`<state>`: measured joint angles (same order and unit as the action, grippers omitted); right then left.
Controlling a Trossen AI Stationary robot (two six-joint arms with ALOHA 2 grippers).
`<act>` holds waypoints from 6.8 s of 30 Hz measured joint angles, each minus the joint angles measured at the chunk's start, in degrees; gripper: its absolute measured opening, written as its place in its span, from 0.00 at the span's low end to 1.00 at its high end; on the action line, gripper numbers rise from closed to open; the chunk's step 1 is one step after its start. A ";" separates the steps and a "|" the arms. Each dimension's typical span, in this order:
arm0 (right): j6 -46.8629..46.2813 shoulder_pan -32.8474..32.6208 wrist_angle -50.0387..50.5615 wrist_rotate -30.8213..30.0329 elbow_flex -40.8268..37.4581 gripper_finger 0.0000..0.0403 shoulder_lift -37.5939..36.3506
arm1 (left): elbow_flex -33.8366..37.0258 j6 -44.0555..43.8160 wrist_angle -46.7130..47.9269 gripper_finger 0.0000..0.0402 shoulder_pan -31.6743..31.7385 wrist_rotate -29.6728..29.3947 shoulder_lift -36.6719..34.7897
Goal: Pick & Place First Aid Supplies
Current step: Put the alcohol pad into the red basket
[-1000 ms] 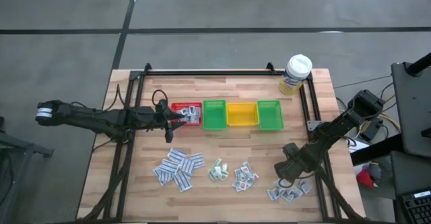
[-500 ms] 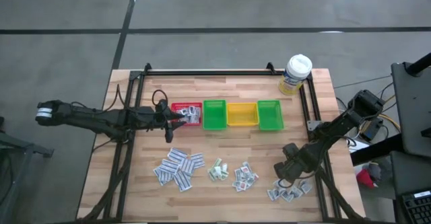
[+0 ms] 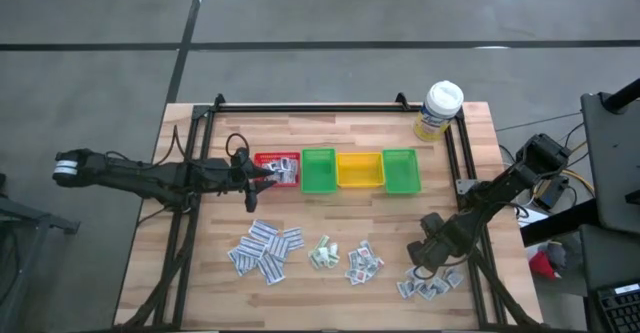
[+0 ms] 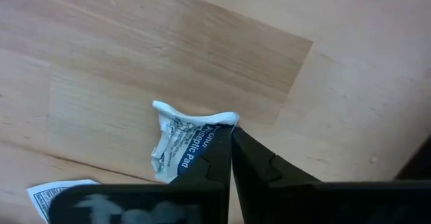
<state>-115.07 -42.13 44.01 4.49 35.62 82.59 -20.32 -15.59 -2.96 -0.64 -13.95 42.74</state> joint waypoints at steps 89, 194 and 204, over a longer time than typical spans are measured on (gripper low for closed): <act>99.64 13.18 -61.11 -81.41 18.80 0.02 13.40 | -20.65 5.58 -40.97 0.34 -3.45 11.89 45.99; 112.77 11.99 -60.33 -85.35 25.09 0.02 20.39 | -20.48 3.32 -36.39 0.00 -3.65 5.15 43.65; 116.92 10.11 -56.95 -87.22 25.00 0.02 19.07 | -20.48 0.26 -11.96 0.00 -5.33 -14.13 33.87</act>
<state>1.85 -32.02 -12.94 -82.73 60.62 101.66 -40.80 -15.33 -14.92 -5.98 -28.08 76.61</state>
